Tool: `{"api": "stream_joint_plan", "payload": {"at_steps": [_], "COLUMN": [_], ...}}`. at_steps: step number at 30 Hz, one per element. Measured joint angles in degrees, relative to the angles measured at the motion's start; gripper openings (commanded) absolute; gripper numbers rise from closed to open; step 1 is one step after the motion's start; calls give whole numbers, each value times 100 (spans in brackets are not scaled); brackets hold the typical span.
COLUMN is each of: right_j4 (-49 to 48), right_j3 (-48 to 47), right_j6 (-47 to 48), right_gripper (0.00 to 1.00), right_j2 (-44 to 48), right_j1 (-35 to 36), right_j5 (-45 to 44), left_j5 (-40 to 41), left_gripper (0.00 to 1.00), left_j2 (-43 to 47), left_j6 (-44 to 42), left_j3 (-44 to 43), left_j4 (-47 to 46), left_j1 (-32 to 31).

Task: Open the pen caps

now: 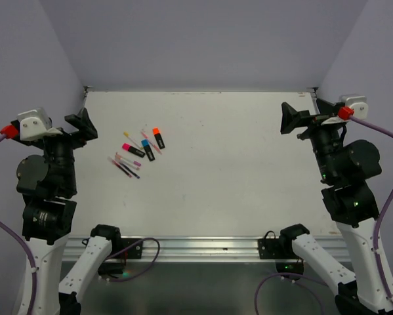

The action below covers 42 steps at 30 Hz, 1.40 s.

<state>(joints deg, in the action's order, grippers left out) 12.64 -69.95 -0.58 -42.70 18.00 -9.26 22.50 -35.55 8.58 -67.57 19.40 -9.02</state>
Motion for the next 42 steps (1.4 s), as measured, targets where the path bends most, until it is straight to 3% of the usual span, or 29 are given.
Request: {"api": "stream_joint_plan", "payload": {"at_steps": [12, 22, 29, 37, 42], "right_j4": [256, 942, 1346, 1578, 1534], "right_j3": [201, 863, 1034, 1333, 1565], "right_j6": [-1008, -2186, -2579, -2837, -2953], "right_gripper": [98, 98, 99, 98, 98], "right_j2": [-380, -957, -1449, -1934, -1982], "right_j1": [0, 0, 0, 0, 0], "right_j5": [2, 234, 299, 605, 822], "left_j5": [-297, -1290, -1829, -1681, -1307], "left_gripper": [100, 100, 100, 99, 91], "left_j2": [-562, -2570, -4310, -6457, -7606], "left_j6": [374, 1104, 1709, 2127, 2245], "left_j3": [164, 214, 223, -973, -2111], "left_j4": [205, 892, 787, 695, 654], "left_j1": [0, 0, 0, -46, -243]}}
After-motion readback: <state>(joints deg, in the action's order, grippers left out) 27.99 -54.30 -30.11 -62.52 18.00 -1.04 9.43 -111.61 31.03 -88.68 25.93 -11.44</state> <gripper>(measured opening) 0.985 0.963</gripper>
